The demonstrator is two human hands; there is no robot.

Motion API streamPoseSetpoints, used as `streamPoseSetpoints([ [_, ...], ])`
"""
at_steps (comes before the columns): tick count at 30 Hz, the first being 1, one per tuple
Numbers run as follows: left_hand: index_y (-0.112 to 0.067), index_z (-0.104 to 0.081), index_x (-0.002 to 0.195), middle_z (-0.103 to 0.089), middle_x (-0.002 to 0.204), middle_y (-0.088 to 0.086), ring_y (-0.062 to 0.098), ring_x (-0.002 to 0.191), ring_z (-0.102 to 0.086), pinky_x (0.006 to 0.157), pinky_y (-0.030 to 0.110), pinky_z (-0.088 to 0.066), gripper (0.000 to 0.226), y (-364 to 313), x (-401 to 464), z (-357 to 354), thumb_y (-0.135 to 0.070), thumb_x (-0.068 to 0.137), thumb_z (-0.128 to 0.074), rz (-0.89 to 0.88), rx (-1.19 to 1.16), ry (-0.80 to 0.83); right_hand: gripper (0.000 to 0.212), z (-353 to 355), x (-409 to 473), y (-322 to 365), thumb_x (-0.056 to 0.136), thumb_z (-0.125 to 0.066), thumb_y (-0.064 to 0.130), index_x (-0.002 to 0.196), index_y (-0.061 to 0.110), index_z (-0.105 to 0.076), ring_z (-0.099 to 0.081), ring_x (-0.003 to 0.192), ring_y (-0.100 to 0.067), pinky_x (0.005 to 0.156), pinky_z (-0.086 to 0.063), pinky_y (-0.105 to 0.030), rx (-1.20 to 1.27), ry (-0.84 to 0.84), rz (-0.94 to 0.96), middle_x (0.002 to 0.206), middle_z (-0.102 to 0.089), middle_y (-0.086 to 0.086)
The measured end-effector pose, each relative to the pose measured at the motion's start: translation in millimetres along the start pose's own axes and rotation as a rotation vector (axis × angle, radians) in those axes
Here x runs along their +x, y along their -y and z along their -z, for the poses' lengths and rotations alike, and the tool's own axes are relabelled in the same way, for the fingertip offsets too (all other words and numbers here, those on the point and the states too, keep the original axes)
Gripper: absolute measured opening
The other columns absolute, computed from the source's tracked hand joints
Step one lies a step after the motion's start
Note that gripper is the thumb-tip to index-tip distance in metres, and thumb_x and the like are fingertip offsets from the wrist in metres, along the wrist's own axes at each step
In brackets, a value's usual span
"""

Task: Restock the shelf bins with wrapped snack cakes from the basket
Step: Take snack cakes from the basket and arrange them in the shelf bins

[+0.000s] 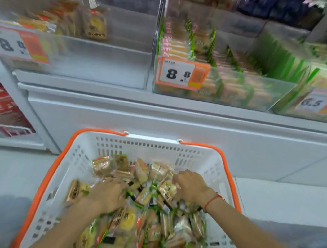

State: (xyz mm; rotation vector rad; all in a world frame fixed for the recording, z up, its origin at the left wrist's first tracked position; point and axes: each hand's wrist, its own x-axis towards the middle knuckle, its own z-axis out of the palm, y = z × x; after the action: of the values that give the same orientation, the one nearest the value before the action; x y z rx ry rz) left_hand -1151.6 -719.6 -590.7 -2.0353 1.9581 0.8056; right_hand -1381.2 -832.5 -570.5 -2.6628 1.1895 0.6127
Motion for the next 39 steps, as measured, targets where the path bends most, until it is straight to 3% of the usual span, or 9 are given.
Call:
streamPoseSetpoints([
  [6,-0.041,-0.045,0.135,-0.024,0.153,-0.013,0.019,0.144,-0.008,0.116,0.042,-0.010,0.041,12.2,-6.5,-39.9,-0.051,0.095,-0.045,-0.016,0.062,-0.079,0.032,-58.3,-5.4,12.4,0.094,-0.053,0.035,0.119,0.015,-0.056,-0.055,0.110,-0.030,0.093,-0.040,-0.039,0.076,0.211,0.046,0.117,-0.060,-0.009],
  [12,-0.047,-0.052,0.124,-0.029,0.150,-0.012,0.021,0.143,-0.009,0.115,0.048,-0.011,0.032,6.0,-1.5,-42.1,-0.048,0.092,-0.053,0.030,0.064,-0.083,0.075,-87.8,-5.6,43.3,0.087,-0.061,0.050,0.139,0.004,-0.033,-0.055,0.116,-0.027,0.086,-0.049,-0.037,0.309,0.318,-0.318,0.124,-0.055,-0.009],
  [16,-0.044,-0.054,0.124,-0.034,0.146,-0.008,0.024,0.139,-0.016,0.114,0.048,-0.018,0.032,-0.9,4.6,-36.1,-0.047,0.092,-0.053,0.043,0.177,-0.041,0.035,-99.7,-2.5,50.9,0.089,-0.063,0.045,0.090,0.012,-0.051,-0.061,0.098,-0.021,0.070,-0.044,-0.029,0.370,0.440,-0.400,0.090,-0.053,-0.003],
  [21,-0.039,-0.056,0.126,-0.044,0.140,-0.006,0.025,0.138,-0.021,0.111,0.049,-0.026,0.033,-2.8,9.9,-26.6,-0.043,0.092,-0.054,0.055,0.118,0.038,0.031,-80.4,4.0,41.0,0.088,-0.067,0.028,0.078,0.007,-0.048,-0.048,0.059,-0.013,0.051,-0.040,-0.020,0.609,0.535,-0.374,0.076,-0.052,-0.004],
  [25,-0.032,-0.060,0.124,-0.060,0.124,0.003,0.025,0.124,-0.047,0.100,0.037,-0.041,0.030,0.2,12.2,-6.2,-0.034,0.094,-0.055,0.033,-0.216,0.019,0.034,-28.8,1.5,42.2,0.088,-0.068,0.027,0.111,0.004,-0.057,-0.066,0.096,-0.018,0.048,-0.046,-0.015,0.809,0.619,-0.275,0.121,-0.062,-0.008],
  [27,-0.025,-0.061,0.124,-0.057,0.134,0.002,0.020,0.122,-0.051,0.099,0.030,-0.039,0.029,-6.3,11.0,10.7,-0.032,0.098,-0.050,0.038,-0.426,-0.047,0.026,-4.0,2.4,39.7,0.086,-0.070,0.025,0.100,0.006,-0.060,-0.064,0.097,-0.019,0.047,-0.046,-0.011,0.878,0.525,-0.195,0.116,-0.063,-0.007],
  [30,-0.021,-0.058,0.124,-0.059,0.132,0.002,0.014,0.108,-0.057,0.093,0.028,-0.043,0.035,-24.4,3.4,41.5,-0.039,0.101,-0.041,0.100,-0.828,-0.126,0.039,24.2,7.0,38.9,0.075,-0.080,0.026,0.107,0.016,-0.059,-0.058,0.095,-0.014,0.082,-0.051,-0.025,1.017,0.149,-0.095,0.115,-0.058,0.001],
  [34,-0.017,-0.054,0.128,-0.064,0.120,0.001,0.011,0.099,-0.065,0.067,0.016,-0.054,0.046,-41.9,-6.6,68.7,-0.047,0.094,-0.050,0.096,-1.196,-0.054,0.041,42.6,5.6,44.6,0.070,-0.082,0.033,0.102,0.033,-0.057,-0.048,0.089,-0.006,0.078,-0.040,-0.026,0.886,-0.360,0.026,0.098,-0.057,0.012],
  [39,-0.009,-0.067,0.110,-0.075,0.090,0.001,0.011,0.088,-0.070,0.093,0.038,-0.053,0.028,-37.9,-10.0,74.8,-0.030,0.092,-0.061,0.080,-1.218,-0.200,0.050,55.0,-0.1,41.9,0.070,-0.080,0.041,0.115,0.035,-0.059,-0.046,0.105,-0.008,0.091,-0.039,-0.028,0.806,-0.445,0.130,0.109,-0.055,0.013],
])
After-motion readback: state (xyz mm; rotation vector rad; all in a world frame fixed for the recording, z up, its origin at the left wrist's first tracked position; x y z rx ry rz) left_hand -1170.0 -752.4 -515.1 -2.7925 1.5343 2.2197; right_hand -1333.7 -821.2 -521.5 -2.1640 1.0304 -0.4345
